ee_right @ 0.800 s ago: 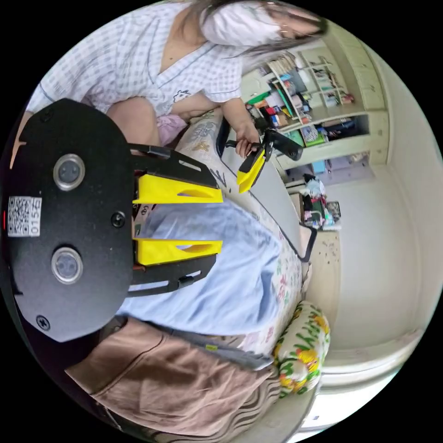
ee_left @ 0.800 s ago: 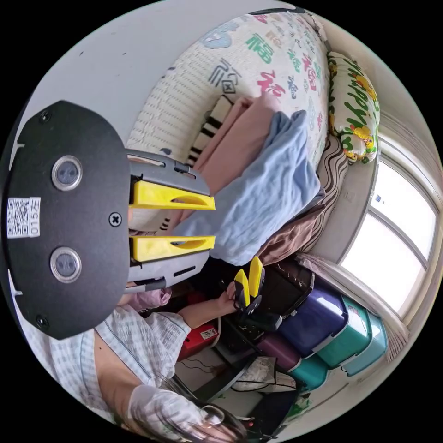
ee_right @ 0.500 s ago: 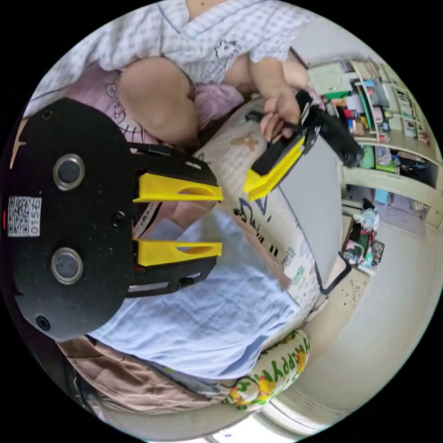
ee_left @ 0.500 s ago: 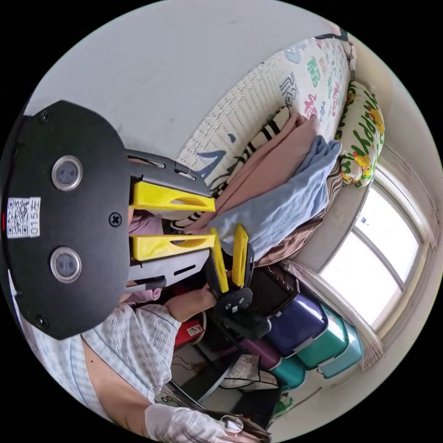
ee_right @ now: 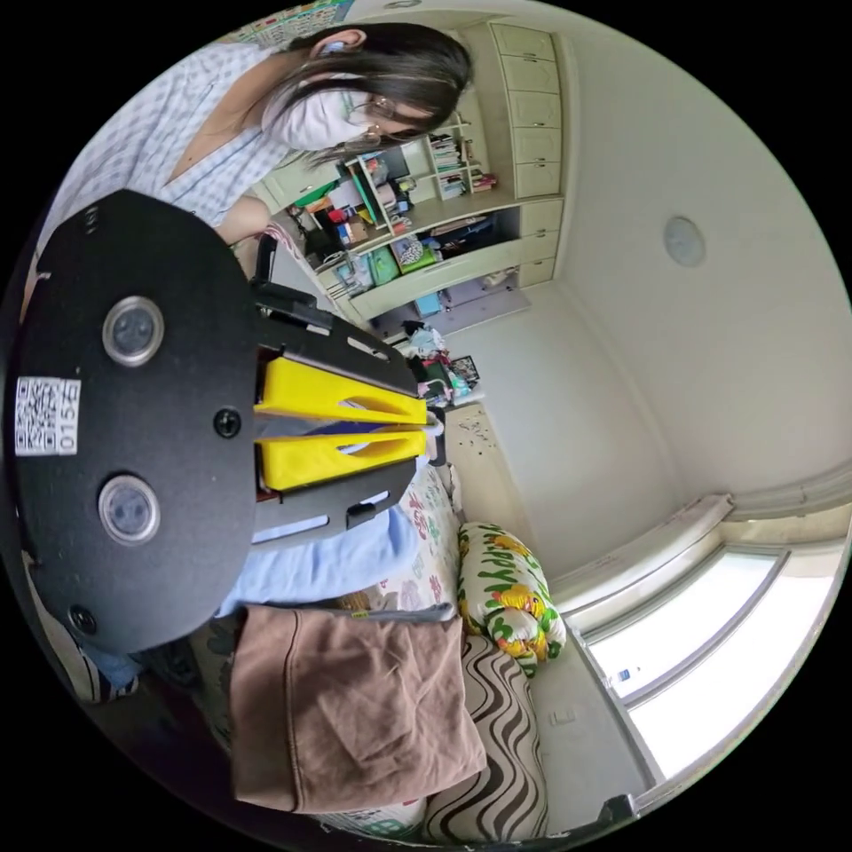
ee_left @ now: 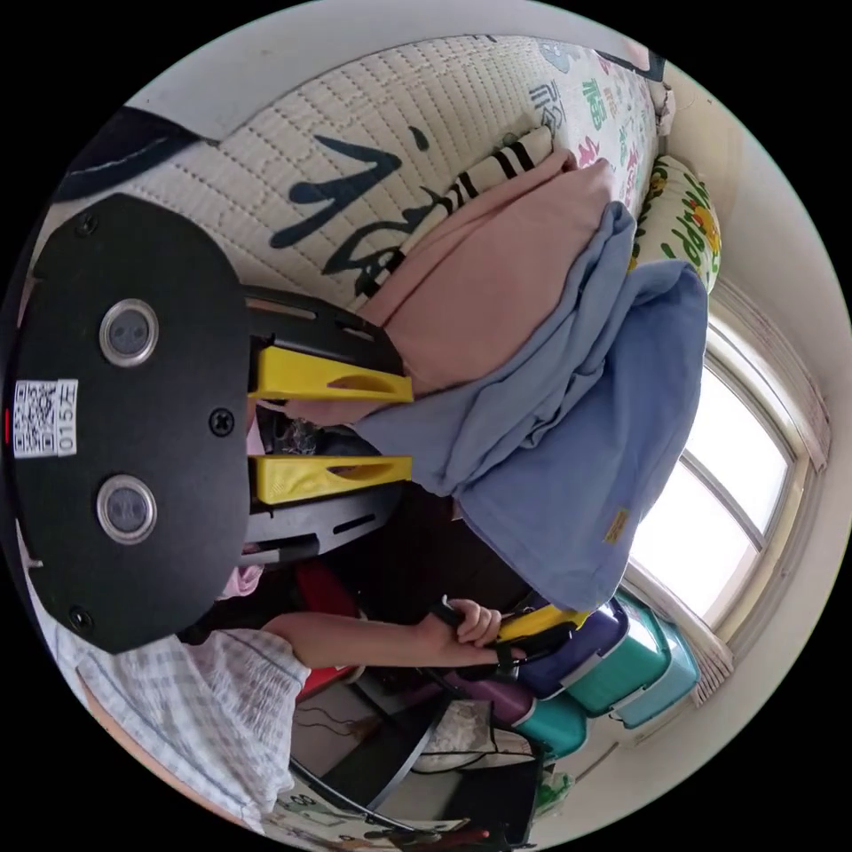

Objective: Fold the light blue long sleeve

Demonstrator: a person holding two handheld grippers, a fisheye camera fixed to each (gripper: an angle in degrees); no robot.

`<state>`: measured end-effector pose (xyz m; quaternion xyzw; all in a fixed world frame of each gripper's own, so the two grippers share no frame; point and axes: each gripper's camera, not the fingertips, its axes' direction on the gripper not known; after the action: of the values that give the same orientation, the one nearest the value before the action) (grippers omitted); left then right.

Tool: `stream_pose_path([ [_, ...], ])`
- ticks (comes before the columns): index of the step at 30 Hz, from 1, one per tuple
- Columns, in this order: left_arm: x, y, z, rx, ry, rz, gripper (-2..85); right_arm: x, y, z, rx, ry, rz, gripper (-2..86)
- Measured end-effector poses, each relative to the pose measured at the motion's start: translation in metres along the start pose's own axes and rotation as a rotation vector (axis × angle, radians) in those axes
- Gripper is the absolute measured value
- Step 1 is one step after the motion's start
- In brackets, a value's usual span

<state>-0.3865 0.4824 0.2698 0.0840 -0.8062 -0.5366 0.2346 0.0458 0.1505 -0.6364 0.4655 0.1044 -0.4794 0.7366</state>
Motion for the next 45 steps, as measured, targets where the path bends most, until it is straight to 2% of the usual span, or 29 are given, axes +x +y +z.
stream_pose_path([
  [2, 0.003, -0.002, 0.004, 0.007, -0.039, -0.016, 7.2, 0.009, 0.003, -0.012, 0.006, -0.003, 0.026, 0.1],
  [8, -0.001, -0.006, 0.001, 0.006, 0.023, -0.113, 1.4, 0.036, 0.009, -0.029, 0.023, -0.087, 0.133, 0.2],
  [16, 0.012, -0.015, -0.09, 0.22, 0.184, -0.051, -0.7, 0.017, -0.013, -0.063, 0.096, -0.095, 0.115, 0.2],
  [22, -0.021, -0.042, -0.261, 0.462, 0.273, -0.141, -0.9, -0.026, -0.054, -0.105, 0.26, -0.096, 0.113, 0.1],
  [26, -0.035, -0.02, -0.421, 0.695, 0.312, -0.13, -0.9, -0.06, -0.067, -0.115, 0.356, -0.093, 0.068, 0.1],
  [30, -0.028, 0.04, -0.585, 0.939, 0.22, -0.064, -0.9, -0.079, -0.057, -0.077, 0.305, -0.125, 0.092, 0.0],
  [33, -0.012, 0.095, -0.677, 1.029, 0.105, -0.029, -0.8, -0.085, -0.034, -0.026, 0.229, -0.28, 0.16, 0.0],
  [35, 0.002, 0.129, -0.718, 1.079, 0.056, 0.021, -0.8, -0.095, -0.016, 0.005, 0.185, -0.374, 0.182, -0.1],
  [37, 0.017, 0.158, -0.752, 1.107, -0.068, 0.048, -0.8, -0.11, -0.001, 0.033, 0.158, -0.445, 0.175, -0.1],
  [39, 0.018, 0.166, -0.771, 1.021, -0.281, 0.027, -0.8, -0.13, 0.013, 0.068, 0.161, -0.427, 0.127, -0.1],
  [42, -0.042, 0.142, -0.771, 0.845, -0.426, -0.129, -0.8, -0.137, 0.017, 0.13, 0.104, -0.253, 0.093, 0.0],
  [44, -0.109, 0.117, -0.766, 0.765, -0.421, -0.297, -0.7, -0.129, 0.013, 0.185, 0.03, -0.109, 0.115, 0.0],
  [45, -0.153, 0.099, -0.764, 0.77, -0.352, -0.408, -0.8, -0.118, 0.007, 0.226, -0.029, -0.045, 0.182, 0.0],
])
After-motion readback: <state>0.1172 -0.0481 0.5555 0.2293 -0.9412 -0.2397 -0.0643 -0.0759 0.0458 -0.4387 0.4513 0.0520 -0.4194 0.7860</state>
